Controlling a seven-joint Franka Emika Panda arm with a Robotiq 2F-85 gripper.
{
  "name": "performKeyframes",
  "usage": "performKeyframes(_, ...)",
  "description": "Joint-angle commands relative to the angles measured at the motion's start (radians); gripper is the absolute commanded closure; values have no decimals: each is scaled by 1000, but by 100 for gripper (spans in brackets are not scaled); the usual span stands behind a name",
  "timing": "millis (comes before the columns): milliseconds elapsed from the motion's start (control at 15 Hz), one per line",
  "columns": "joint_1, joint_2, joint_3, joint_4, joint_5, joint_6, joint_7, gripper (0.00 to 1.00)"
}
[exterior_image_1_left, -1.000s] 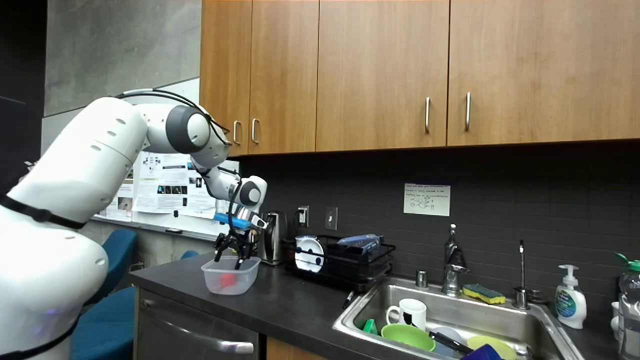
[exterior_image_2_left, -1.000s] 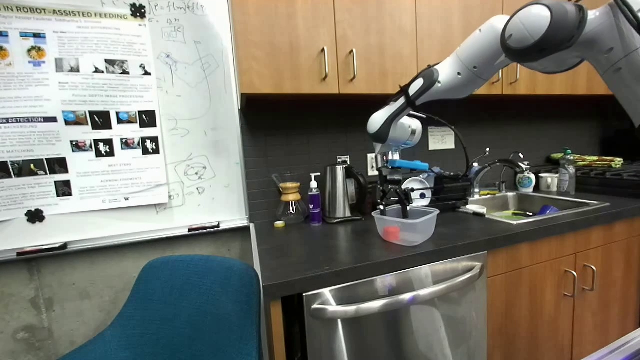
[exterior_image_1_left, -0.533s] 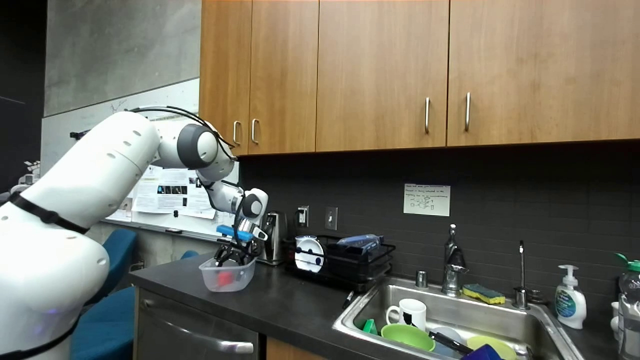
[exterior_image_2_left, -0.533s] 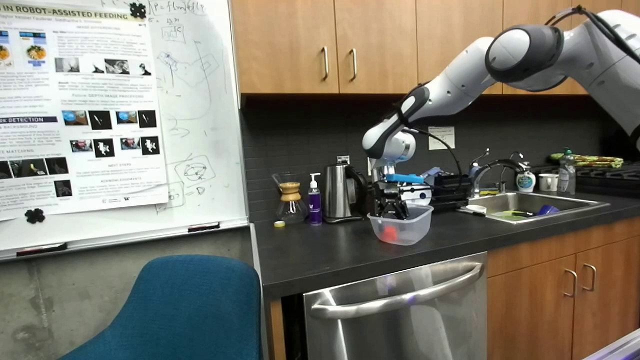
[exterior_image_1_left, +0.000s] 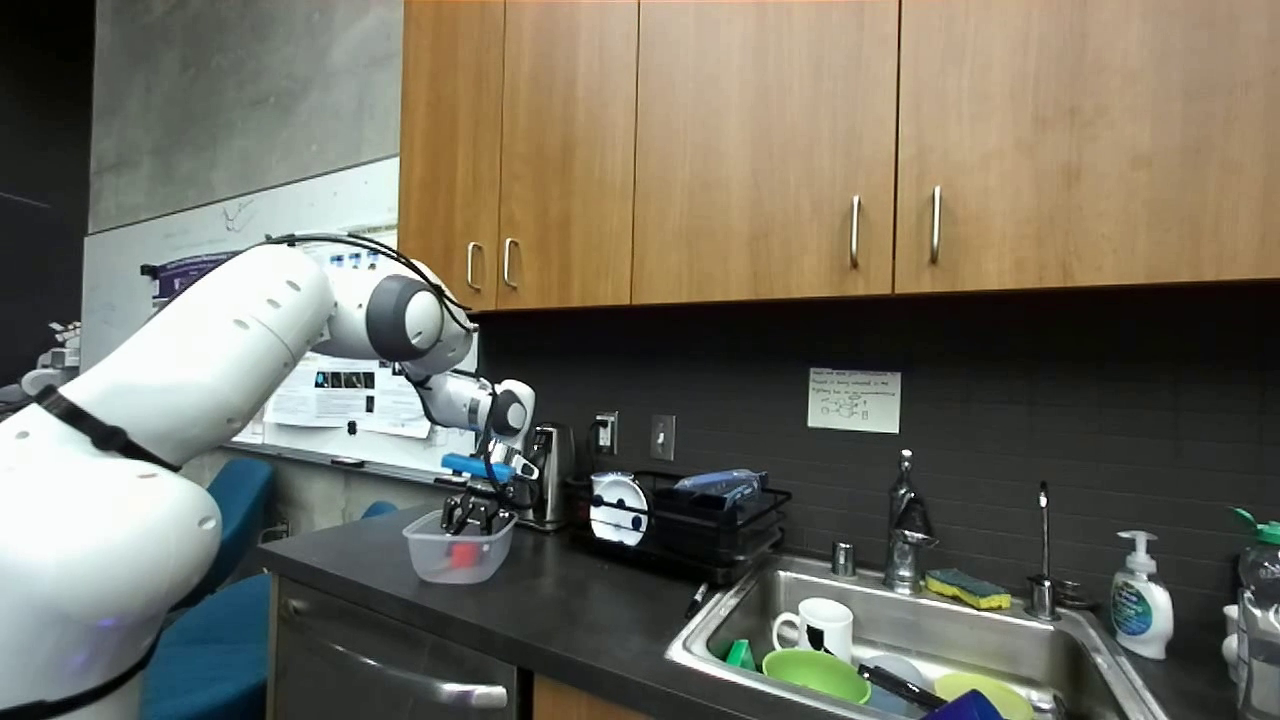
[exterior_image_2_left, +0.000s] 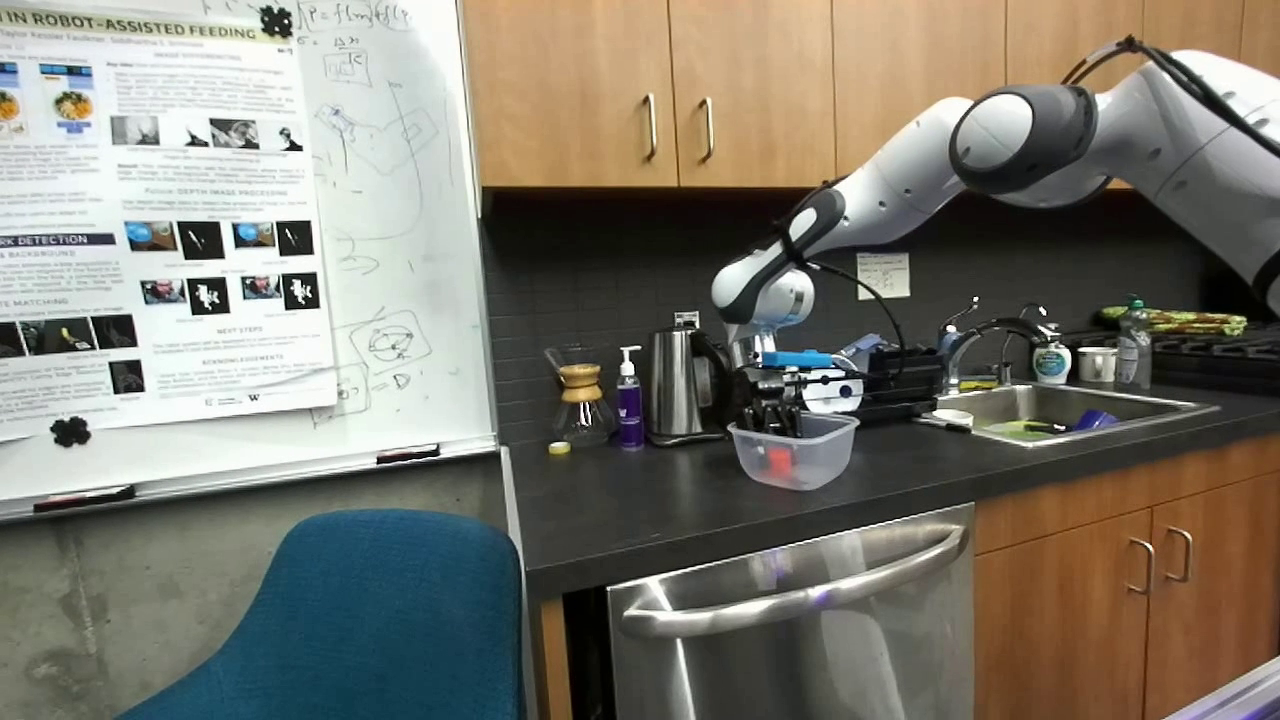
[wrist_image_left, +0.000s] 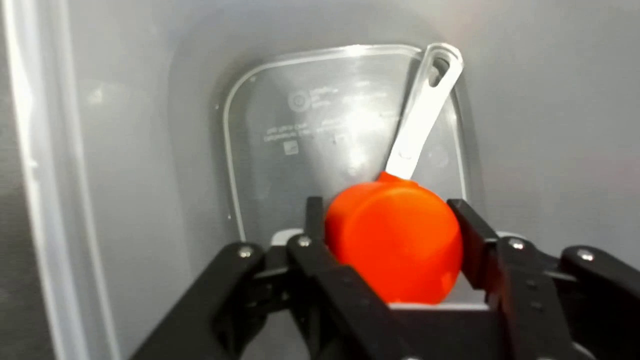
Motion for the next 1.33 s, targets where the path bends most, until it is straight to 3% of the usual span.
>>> performKeyframes(0,7,-11,-12,21,-28,-14,-4,64)
performKeyframes(1267,-120,-438,-68,-400,48,69,-21,64)
